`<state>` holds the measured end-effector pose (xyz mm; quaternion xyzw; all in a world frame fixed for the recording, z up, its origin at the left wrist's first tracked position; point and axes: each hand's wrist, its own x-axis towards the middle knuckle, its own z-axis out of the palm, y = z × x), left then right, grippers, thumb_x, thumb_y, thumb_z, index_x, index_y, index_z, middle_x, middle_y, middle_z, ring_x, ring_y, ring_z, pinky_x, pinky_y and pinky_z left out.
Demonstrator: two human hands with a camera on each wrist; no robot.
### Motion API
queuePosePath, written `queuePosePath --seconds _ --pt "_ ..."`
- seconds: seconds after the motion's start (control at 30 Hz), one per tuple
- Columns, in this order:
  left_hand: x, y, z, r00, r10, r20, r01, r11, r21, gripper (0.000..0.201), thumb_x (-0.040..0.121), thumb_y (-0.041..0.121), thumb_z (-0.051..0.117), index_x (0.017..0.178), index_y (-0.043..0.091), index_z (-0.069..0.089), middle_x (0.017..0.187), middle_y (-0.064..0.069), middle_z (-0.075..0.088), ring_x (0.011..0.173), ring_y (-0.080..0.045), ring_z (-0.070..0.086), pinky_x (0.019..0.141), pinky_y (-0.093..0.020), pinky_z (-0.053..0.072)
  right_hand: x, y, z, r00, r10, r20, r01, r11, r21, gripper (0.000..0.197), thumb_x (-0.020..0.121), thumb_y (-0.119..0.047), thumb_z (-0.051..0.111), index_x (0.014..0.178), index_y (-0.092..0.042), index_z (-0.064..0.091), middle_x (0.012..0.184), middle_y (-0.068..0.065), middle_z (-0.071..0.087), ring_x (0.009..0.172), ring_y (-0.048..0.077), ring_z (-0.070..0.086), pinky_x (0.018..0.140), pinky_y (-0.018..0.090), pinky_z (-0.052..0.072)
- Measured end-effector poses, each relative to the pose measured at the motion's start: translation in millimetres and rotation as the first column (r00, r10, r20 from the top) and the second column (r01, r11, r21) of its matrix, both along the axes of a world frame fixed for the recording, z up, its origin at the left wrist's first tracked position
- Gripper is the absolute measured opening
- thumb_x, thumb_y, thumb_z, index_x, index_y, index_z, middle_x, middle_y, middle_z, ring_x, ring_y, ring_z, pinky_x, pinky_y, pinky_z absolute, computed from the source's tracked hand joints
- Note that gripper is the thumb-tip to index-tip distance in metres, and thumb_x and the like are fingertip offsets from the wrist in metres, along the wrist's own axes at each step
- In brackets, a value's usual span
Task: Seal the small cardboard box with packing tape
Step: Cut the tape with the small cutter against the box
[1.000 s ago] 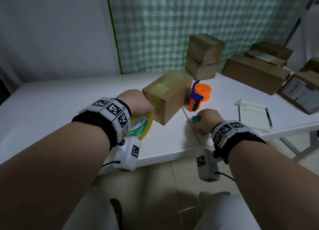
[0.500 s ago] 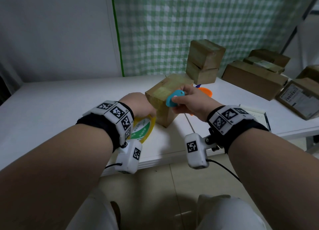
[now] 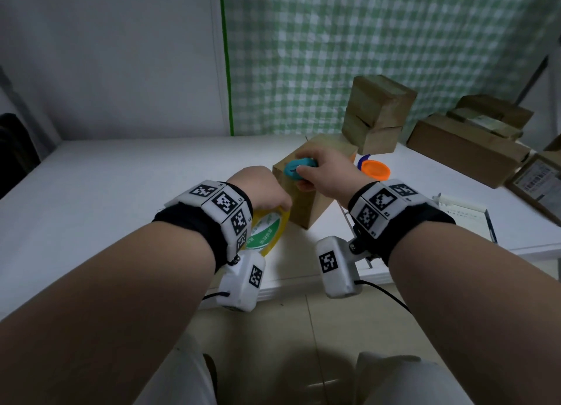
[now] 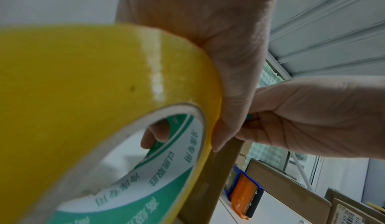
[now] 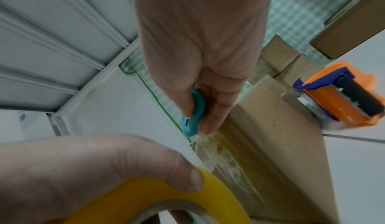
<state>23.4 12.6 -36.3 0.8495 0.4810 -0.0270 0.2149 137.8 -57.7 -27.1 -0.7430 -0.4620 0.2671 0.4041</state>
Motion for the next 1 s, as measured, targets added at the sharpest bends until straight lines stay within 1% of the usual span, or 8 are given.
queuePosePath --seconds 0.17,0.23,0.3,0.4,0.5,0.63,0.77,1.0 --pt "-4.9 4.7 0.0 0.999 -0.021 0.032 0.023 0.997 -0.069 0.036 0.063 0.044 0.072 0.082 0.015 0.064 0.077 -0.003 0.063 0.068 -0.016 0.058 0.052 -0.025 0.043 -3.3 5.6 -1.1 0.99 0.023 0.137 -0.018 0.999 -0.041 0.023 0.09 -0.012 0.059 0.112 -0.007 0.063 0.099 0.012 0.065 0.082 0.023 0.067 0.079 0.035 0.06" --pt "-9.0 8.0 1.5 0.999 -0.02 0.04 0.025 0.991 -0.131 0.047 0.061 0.049 0.075 0.091 0.014 0.067 0.085 -0.004 0.067 0.075 -0.018 0.062 0.061 -0.027 0.049 -2.6 6.8 -1.4 0.99 0.018 0.136 -0.013 0.999 -0.043 0.018 0.088 -0.013 0.063 0.105 -0.006 0.064 0.087 0.007 0.063 0.078 0.021 0.066 0.079 0.034 0.06" --pt "-12.4 10.5 2.7 0.999 -0.02 0.03 0.025 0.984 -0.178 0.056 0.058 0.053 0.076 0.097 0.015 0.067 0.091 -0.005 0.068 0.082 -0.021 0.065 0.07 -0.031 0.053 -2.6 7.3 -1.4 0.988 0.023 0.154 -0.015 0.999 -0.052 0.006 0.086 -0.015 0.067 0.087 -0.011 0.062 0.077 0.003 0.06 0.076 0.02 0.065 0.078 0.035 0.06" --pt "-13.8 11.1 3.0 0.999 -0.027 0.024 0.032 0.98 -0.194 0.056 0.058 0.053 0.076 0.099 0.016 0.067 0.091 -0.005 0.068 0.083 -0.021 0.065 0.068 -0.03 0.052 -4.5 10.7 -4.3 0.976 0.031 0.216 -0.019 0.998 -0.053 0.021 0.082 -0.017 0.07 0.069 -0.02 0.053 0.08 0.006 0.062 0.08 0.021 0.064 0.081 0.04 0.058" --pt "-13.7 8.7 2.4 0.999 -0.022 0.041 0.029 0.985 -0.17 0.05 0.061 0.048 0.075 0.099 0.016 0.066 0.091 -0.005 0.067 0.081 -0.02 0.064 0.062 -0.027 0.049 -6.0 12.4 -5.9 0.971 0.037 0.238 -0.028 0.999 -0.04 0.023 0.082 -0.018 0.07 0.068 -0.022 0.052 0.077 0.001 0.061 0.081 0.019 0.061 0.079 0.035 0.056" --pt "-12.4 8.4 1.2 0.999 -0.003 0.051 0.012 0.985 -0.172 0.05 0.061 0.044 0.076 0.101 0.016 0.066 0.094 -0.006 0.068 0.082 -0.021 0.064 0.067 -0.029 0.053 -3.6 11.7 -5.9 0.965 0.058 0.255 -0.05 0.998 -0.039 0.018 0.082 -0.017 0.069 0.072 -0.021 0.055 0.082 0.0 0.061 0.081 0.016 0.059 0.075 0.03 0.053" --pt "-11.8 8.7 0.4 0.998 0.0 0.055 0.009 0.986 -0.166 0.049 0.062 0.043 0.076 0.101 0.016 0.066 0.093 -0.006 0.069 0.082 -0.021 0.064 0.066 -0.029 0.052 -5.4 13.5 -7.1 0.953 0.077 0.292 -0.065 0.997 -0.052 0.011 0.081 -0.017 0.07 0.089 -0.016 0.063 0.09 0.003 0.064 0.088 0.02 0.063 0.083 0.036 0.056" --pt "-10.8 6.9 0.9 0.999 -0.013 0.052 0.019 0.992 -0.125 0.043 0.065 0.04 0.074 0.099 0.015 0.067 0.09 -0.005 0.067 0.078 -0.017 0.061 0.059 -0.025 0.047 -8.9 16.7 -10.1 0.91 0.082 0.407 -0.059 0.996 -0.068 0.018 0.08 -0.021 0.069 0.096 -0.018 0.065 0.098 -0.001 0.061 0.096 0.02 0.062 0.087 0.037 0.055"
